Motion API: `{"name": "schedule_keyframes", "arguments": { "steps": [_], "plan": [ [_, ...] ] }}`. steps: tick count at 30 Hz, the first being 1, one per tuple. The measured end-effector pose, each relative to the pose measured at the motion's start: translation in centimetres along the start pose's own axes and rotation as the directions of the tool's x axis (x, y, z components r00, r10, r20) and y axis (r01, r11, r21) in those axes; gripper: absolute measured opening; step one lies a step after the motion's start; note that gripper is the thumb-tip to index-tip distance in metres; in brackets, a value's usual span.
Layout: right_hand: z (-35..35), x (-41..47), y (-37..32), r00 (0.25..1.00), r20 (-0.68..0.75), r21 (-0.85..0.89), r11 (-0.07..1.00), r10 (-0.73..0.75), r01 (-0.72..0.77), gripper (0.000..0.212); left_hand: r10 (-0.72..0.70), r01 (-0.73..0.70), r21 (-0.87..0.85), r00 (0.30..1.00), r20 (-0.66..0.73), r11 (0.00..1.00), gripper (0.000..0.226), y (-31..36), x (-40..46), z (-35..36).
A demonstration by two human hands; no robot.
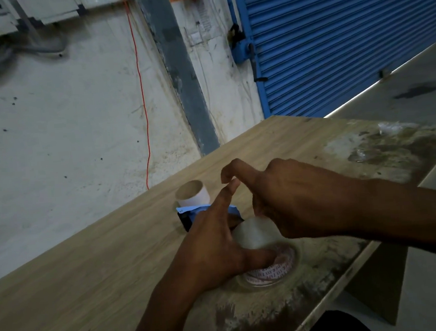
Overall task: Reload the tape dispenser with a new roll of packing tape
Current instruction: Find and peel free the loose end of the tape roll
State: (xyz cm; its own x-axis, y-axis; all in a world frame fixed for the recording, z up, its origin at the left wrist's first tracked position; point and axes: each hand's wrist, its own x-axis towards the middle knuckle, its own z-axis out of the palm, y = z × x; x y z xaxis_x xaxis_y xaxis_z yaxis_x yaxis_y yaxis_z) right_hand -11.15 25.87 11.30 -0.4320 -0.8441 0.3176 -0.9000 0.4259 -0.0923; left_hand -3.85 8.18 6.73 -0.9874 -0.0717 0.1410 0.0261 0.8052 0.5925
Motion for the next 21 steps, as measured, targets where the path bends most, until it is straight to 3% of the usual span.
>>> {"name": "schedule_keyframes", "arguments": {
  "steps": [5, 9, 14, 21],
  "plan": [
    [0.8, -0.9, -0.5, 0.992, -0.089, -0.052, 0.994, 0.09, -0.095, 0.11, -0.013, 0.013, -0.018, 1.0, -0.022, 1.0, 0.13, 0.1, 0.0, 0.4],
    [1.2, -1.3, 0.5, 0.974, -0.105, 0.109, 0.976, 0.199, -0.188, 0.121, 0.006, -0.007, -0.009, 1.0, -0.015, 1.0, 0.124, 0.2, -0.1, 0.6],
    [1.3, -1.6, 0.8, 0.954, -0.132, 0.183, 0.953, 0.268, -0.243, 0.119, 0.002, -0.002, -0.028, 1.0, -0.021, 1.0, 0.117, 0.5, -0.2, 0.7],
    [1.1, -2.7, -1.5, 0.939, -0.141, 0.036, 0.95, 0.313, -0.311, 0.101, 0.017, -0.02, -0.064, 0.999, -0.051, 0.998, 0.102, 1.0, -0.3, 0.9]
  ]
}}
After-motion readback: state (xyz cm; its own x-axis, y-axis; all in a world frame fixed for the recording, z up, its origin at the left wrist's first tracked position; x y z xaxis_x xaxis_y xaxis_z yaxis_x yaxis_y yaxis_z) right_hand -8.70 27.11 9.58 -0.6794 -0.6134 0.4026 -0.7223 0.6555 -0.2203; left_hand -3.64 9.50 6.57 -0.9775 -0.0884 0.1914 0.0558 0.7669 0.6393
